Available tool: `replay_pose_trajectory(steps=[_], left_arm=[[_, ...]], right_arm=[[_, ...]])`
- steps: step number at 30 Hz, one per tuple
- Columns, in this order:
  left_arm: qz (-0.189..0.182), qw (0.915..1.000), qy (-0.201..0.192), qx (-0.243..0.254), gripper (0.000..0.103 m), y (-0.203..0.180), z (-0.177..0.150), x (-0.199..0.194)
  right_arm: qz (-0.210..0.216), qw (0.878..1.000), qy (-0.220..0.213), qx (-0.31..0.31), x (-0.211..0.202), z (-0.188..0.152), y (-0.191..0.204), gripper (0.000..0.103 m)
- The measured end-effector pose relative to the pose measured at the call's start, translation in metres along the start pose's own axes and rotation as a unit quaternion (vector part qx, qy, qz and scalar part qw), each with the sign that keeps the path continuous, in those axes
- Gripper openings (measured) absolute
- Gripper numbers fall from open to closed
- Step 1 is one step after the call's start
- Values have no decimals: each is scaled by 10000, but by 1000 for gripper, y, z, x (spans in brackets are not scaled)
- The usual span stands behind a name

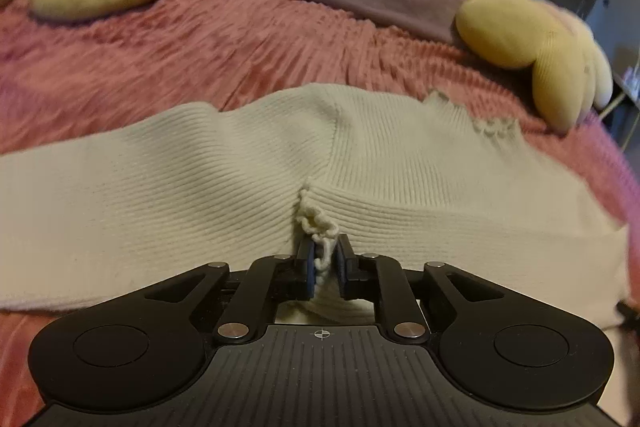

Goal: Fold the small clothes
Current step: 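Fold both held sleeves across the sweater body, crossing the cuffs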

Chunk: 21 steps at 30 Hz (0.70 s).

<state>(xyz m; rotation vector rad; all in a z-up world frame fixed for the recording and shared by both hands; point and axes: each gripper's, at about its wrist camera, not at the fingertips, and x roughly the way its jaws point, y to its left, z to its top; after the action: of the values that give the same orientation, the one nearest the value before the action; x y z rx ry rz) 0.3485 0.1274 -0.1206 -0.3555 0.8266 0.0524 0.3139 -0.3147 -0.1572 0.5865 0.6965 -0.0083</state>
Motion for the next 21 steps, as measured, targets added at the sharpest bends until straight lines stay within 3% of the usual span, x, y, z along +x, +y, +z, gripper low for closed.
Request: replay_pose_trajectory(steps=[4,9,12,14,17,19,21], left_arm=[[-131,9994,-64,-324,20,17,6,-14],[-215,9994,-88,-237,20,13,4,-25],[-233,9995,-184,-106,22,0,4,-28],[-149,9997,-169,20,34,-8,4,-24],[136,9997,42,204,32,-13,1,-9],[161,9995,164,193,32,-10,-4,-3],[113,9998,132,110,29,-6,-6,-4]], right_arm=[[-107,9990,84,-419,-23,1,15,12],[-60,9922,-308,-1203,-45,-7,49,12],[-40,9844,-130,-1753,-23,-15,78,12],[2,9786,-129,-2056,-11,-20,92,12],[-251,9641,-158,-2640,8,-29,108,12],[-503,9598,125,-2760,25,-33,106,12],[-492,9576,153,-2834,30,-36,98,12]])
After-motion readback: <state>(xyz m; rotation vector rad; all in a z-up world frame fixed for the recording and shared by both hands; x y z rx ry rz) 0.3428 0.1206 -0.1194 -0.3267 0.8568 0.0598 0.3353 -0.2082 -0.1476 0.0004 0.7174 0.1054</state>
